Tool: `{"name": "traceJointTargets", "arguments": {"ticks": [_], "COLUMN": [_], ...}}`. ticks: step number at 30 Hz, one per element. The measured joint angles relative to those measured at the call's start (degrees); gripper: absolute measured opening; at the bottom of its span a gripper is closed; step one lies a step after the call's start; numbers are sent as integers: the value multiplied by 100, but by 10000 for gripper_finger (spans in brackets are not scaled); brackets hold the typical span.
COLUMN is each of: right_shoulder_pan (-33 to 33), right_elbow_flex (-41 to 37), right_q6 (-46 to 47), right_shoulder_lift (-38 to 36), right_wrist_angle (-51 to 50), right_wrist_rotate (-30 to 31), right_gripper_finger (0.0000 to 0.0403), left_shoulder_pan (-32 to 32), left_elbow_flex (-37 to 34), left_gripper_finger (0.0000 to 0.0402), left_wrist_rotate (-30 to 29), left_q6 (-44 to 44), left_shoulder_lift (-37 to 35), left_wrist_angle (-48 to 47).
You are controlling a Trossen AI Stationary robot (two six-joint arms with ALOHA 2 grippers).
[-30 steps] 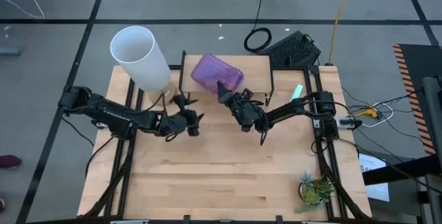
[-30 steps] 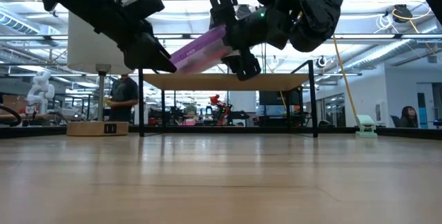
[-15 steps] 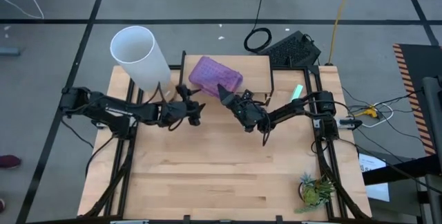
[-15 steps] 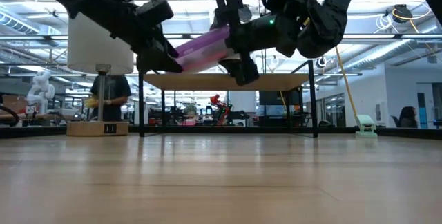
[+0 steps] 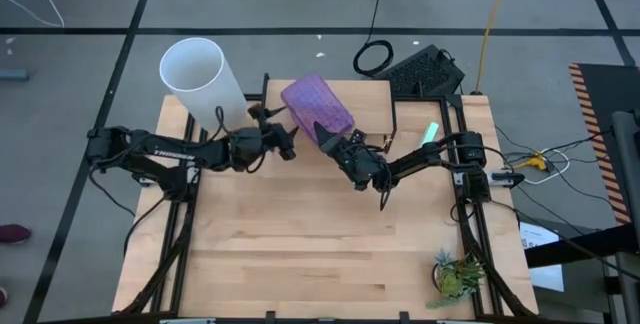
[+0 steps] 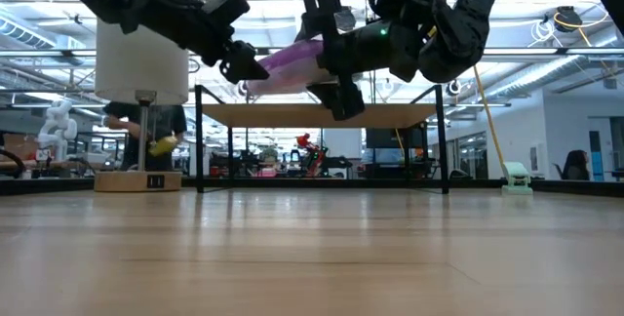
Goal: Pack school essentials
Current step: Put the supply box on the shelf
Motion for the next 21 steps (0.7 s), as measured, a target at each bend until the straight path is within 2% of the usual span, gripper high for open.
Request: {"name": "traceJointTargets", "arguments": {"ticks": [9, 14, 21], "right_shoulder_pan": [57, 51, -133], "right_elbow_flex": [0, -2, -2], "right_q6": [447, 473, 300], "right_shoulder_lift": [7, 11, 11], "right_wrist_angle": [21, 458, 630], "right_wrist_rotate": [-42, -109, 29], "right_gripper_finger": [345, 345, 345], "left_shoulder_pan": [347, 379, -192], "left_elbow_flex": [0, 0, 0], "left_gripper_finger": [321, 321, 321], "left_wrist_rotate": [-9, -29, -24], "left_q6": [-495, -580, -599], "left_shoulder_lift": [0, 0, 0], "left_wrist_angle": [1, 1, -1]}}
